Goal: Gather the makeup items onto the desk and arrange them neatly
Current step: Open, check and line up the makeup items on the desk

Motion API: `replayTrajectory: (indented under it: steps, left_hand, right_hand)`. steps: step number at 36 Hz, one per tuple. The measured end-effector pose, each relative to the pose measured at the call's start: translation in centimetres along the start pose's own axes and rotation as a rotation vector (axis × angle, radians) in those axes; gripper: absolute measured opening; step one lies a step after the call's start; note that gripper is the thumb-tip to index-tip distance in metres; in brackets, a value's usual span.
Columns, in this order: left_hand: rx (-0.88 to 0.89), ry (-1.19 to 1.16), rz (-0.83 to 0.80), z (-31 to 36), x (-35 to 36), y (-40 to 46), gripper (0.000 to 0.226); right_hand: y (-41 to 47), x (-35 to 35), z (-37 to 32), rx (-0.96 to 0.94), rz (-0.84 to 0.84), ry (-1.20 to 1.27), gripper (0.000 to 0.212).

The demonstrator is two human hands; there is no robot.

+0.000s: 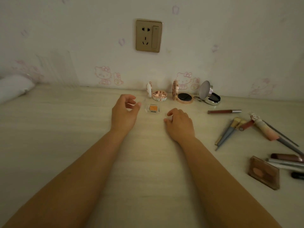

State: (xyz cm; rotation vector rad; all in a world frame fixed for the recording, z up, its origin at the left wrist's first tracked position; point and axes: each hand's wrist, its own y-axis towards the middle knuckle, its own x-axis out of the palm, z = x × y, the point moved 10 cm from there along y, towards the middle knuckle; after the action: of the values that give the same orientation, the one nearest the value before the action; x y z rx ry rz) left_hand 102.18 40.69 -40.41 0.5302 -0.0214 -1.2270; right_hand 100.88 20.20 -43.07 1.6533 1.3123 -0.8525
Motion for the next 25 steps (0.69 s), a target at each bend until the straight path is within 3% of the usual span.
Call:
replayTrajectory:
  steps: [2,7,18,25]
  left_hand:
    - [0.046,0.019,-0.032,1.4,0.5,-1.6,0.009]
    - [0.188,0.065,-0.288,5.6,4.8,-6.7,0.009]
    - [0.272,0.066,-0.599,11.5,13.6,-15.4,0.007]
    - [0.434,0.208,-0.904,13.9,20.4,-20.9,0.058]
  right_hand:
    - [-1.7,-0.5,-0.1,-0.037,-0.01,-0.064,0.026]
    - [-5.8,-3.0,1.6,-0.028,0.008,-0.065,0.023]
    - [-15.4,-12.3,9.9,0.108,0.386,0.049,0.015]
    - [-18.9,-15.5,16.7,0.242,0.466,0.11,0.015]
